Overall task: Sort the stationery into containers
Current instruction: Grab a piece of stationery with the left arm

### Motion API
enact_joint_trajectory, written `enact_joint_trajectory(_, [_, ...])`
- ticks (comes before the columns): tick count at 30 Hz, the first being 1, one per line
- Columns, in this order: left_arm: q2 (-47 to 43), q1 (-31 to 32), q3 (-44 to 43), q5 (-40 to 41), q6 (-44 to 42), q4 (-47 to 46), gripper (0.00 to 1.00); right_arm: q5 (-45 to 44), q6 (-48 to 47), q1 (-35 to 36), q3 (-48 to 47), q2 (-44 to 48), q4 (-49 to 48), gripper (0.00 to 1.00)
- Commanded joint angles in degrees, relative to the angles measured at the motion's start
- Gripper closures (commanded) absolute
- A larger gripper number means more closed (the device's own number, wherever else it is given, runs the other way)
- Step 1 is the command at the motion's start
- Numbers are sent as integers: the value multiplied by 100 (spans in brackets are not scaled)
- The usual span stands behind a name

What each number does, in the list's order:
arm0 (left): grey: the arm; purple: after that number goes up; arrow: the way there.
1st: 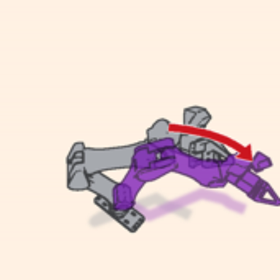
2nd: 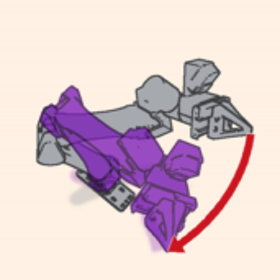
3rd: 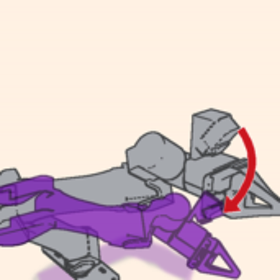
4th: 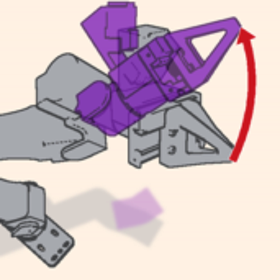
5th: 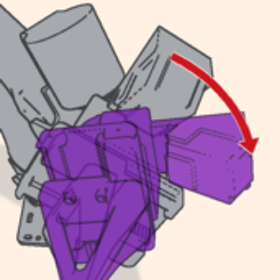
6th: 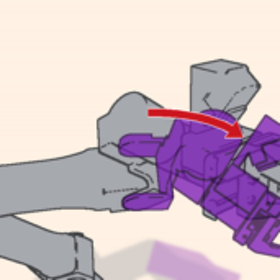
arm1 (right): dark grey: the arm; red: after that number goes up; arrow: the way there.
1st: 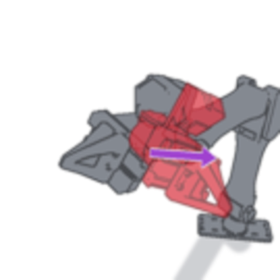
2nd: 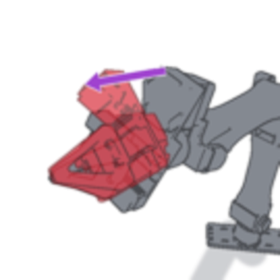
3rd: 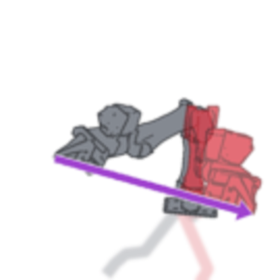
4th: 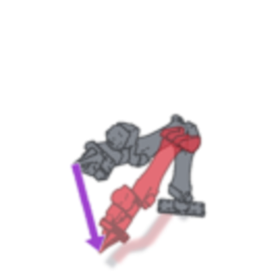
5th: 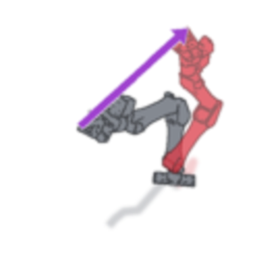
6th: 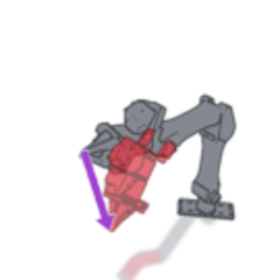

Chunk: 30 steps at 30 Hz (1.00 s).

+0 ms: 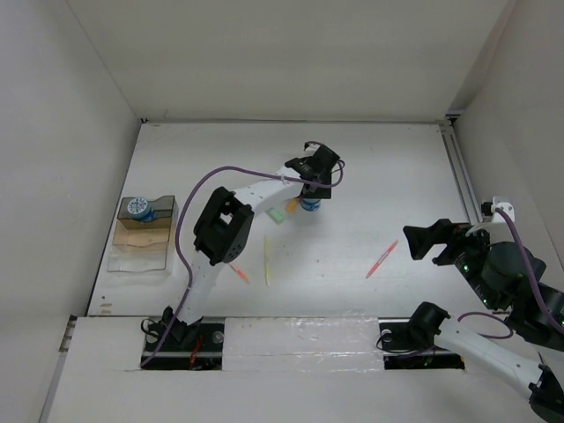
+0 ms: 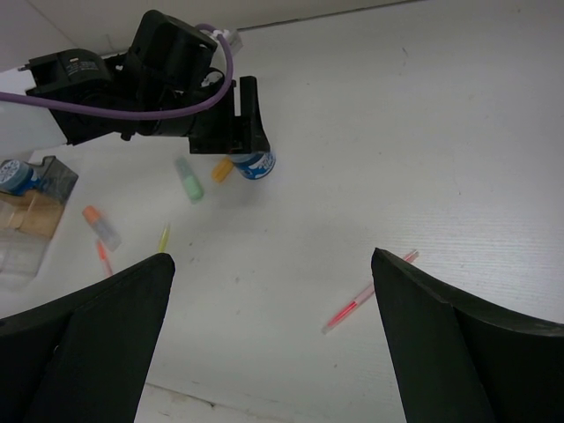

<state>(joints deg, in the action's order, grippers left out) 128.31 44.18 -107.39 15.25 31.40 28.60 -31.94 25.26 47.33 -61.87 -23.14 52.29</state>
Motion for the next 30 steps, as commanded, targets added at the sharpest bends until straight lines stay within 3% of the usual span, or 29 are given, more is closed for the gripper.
enact_joint_trajectory(1, [-482, -24, 87, 49, 42, 58, 51, 30, -65, 39, -1, 64, -246, 0])
enact_joint_trajectory(5, [-482, -24, -61, 49, 42, 215, 83, 30, -65, 39, -1, 116, -246, 0])
enact_joint_trajectory(6, [-482, -24, -115, 127, 42, 355, 96, 30, -65, 39, -1, 116, -246, 0])
enact_joint_trajectory(7, [-482, -24, -167, 189, 42, 426, 100, 30, -65, 39, -1, 116, -246, 0])
enact_joint_trajectory(22, [-2125, -436, -458, -74, -151, 664, 100, 136, -117, 39, 52, 116, -299, 0])
enact_joint_trajectory(30, [-2836, -1770, -309, 356, 24, 1226, 100, 136, -117, 39, 52, 178, -299, 0])
